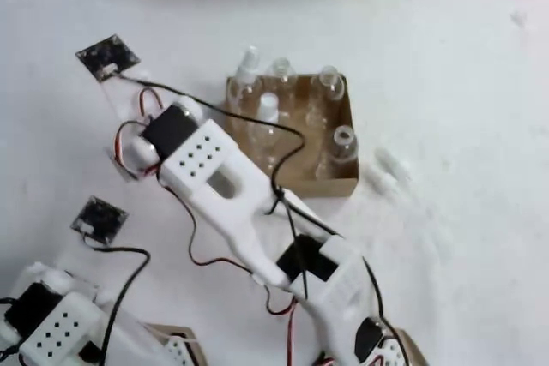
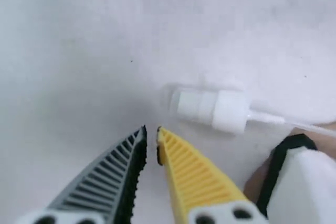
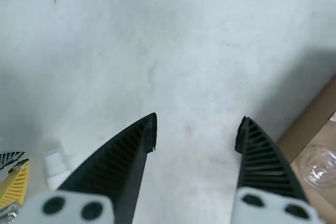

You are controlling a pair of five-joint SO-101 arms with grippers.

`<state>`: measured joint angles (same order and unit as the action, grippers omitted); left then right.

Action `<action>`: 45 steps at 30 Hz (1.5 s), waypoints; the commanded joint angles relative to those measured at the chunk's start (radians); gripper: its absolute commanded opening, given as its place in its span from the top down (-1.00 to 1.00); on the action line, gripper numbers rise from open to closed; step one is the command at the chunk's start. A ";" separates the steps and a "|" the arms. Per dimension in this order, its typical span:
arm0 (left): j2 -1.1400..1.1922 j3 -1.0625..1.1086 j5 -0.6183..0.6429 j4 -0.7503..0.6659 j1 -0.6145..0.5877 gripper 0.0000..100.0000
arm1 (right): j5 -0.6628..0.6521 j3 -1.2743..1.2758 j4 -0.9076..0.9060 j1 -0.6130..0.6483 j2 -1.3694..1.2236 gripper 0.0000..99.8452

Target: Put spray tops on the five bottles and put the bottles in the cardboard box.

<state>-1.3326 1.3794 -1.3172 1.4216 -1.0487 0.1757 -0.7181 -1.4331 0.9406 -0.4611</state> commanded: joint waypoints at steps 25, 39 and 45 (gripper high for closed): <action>0.016 0.141 -0.040 -0.120 0.081 0.82 | 0.012 -0.029 -0.021 -0.015 0.058 0.55; 0.008 0.158 0.118 -0.130 0.323 0.83 | 0.011 -0.040 -0.019 -0.022 0.068 0.55; 0.007 0.078 0.460 -0.161 0.621 0.83 | 0.011 -0.041 -0.025 -0.064 0.070 0.55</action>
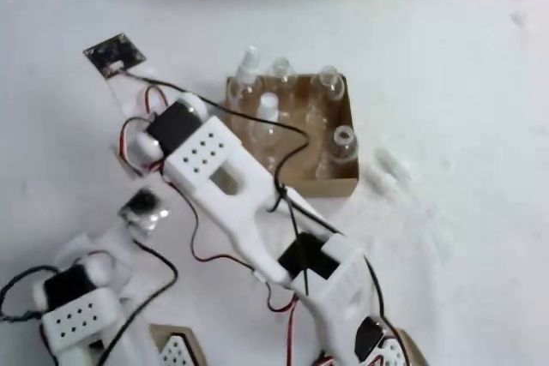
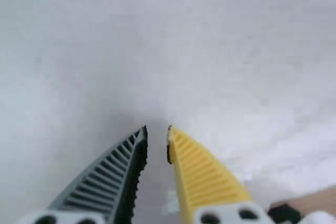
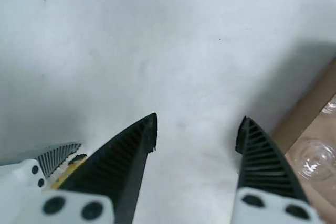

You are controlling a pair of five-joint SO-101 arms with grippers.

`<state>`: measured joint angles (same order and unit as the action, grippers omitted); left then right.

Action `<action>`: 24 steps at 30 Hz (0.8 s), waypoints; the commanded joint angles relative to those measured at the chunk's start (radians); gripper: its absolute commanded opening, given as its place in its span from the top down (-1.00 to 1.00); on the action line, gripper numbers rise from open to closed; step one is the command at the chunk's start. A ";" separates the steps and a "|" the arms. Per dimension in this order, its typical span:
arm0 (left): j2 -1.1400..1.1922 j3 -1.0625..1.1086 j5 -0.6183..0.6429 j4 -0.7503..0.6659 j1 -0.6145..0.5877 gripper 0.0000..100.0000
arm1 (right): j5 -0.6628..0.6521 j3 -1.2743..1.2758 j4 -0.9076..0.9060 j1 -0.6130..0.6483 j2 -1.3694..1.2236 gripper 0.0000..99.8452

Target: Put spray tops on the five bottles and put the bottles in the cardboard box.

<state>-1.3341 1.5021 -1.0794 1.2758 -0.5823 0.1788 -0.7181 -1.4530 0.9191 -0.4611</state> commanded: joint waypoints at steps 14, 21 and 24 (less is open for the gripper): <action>0.010 -0.445 -0.525 0.298 -0.325 0.82 | 0.005 -0.041 0.002 -0.119 0.107 0.55; 0.008 -0.298 -1.065 0.284 -0.358 0.83 | 0.003 -0.031 0.005 -0.124 0.110 0.55; 0.008 -0.265 -1.171 0.316 -0.363 0.83 | 0.002 -0.032 -0.007 -0.124 0.105 0.55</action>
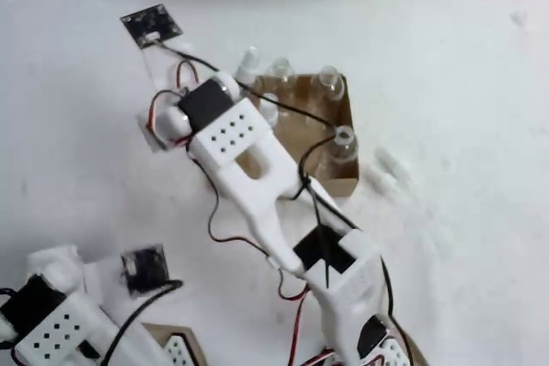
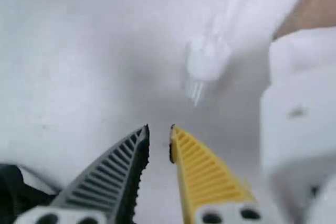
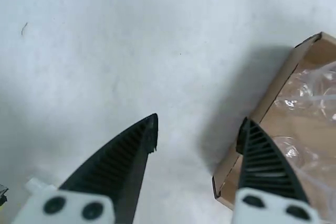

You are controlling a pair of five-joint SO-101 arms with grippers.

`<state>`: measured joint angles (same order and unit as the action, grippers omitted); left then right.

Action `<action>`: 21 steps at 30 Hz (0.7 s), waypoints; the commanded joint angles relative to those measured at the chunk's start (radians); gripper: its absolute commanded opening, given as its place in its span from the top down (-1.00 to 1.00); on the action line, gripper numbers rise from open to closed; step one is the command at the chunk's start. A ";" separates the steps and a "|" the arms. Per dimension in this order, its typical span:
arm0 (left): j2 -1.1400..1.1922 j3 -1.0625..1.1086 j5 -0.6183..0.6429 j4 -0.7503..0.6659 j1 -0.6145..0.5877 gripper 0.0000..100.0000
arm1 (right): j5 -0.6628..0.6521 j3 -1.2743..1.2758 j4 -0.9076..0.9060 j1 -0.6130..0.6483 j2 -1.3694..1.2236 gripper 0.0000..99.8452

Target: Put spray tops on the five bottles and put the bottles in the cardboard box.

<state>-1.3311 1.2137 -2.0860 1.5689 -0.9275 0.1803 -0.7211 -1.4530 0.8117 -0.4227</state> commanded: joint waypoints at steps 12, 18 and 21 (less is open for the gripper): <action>0.015 0.038 -0.170 0.043 0.064 0.82 | 0.002 -0.035 0.008 -0.016 0.065 0.55; 0.013 0.089 0.434 -0.295 0.211 0.86 | 0.000 -0.035 0.008 -0.018 0.065 0.55; 0.013 0.091 0.970 -0.591 0.248 0.86 | 0.000 -0.037 0.008 -0.018 0.065 0.55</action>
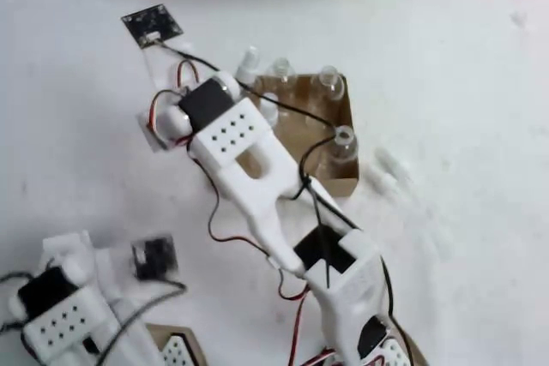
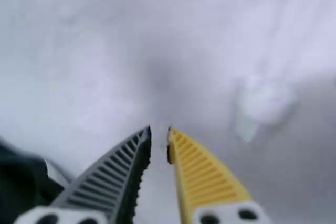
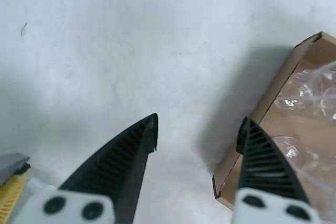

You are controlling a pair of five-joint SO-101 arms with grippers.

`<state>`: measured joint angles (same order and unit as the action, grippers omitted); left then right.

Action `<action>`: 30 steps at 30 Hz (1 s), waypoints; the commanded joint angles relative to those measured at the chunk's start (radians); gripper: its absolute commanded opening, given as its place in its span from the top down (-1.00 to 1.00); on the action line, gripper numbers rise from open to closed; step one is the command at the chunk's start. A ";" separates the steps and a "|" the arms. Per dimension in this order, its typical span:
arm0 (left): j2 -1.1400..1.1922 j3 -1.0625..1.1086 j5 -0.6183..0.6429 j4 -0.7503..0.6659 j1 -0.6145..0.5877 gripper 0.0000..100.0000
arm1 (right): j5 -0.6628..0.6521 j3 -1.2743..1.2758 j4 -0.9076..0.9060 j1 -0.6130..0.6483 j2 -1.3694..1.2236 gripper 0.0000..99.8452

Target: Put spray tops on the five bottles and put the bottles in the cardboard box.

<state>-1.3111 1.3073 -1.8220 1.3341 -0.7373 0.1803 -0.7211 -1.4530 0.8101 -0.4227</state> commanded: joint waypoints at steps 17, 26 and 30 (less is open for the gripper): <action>-0.013 -0.184 1.499 -0.585 -0.499 0.86 | -0.416 -0.028 -0.255 0.054 0.077 0.55; -0.013 -0.115 1.580 -0.583 -0.501 0.86 | -0.614 0.397 -0.269 0.116 0.206 0.55; -0.013 -0.110 1.613 -0.575 -0.501 0.86 | -0.608 0.568 -0.191 0.193 0.323 0.55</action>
<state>-1.3126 1.2045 -0.2493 0.7756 -1.2313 -0.4135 -0.2823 -1.6970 0.9329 -0.2478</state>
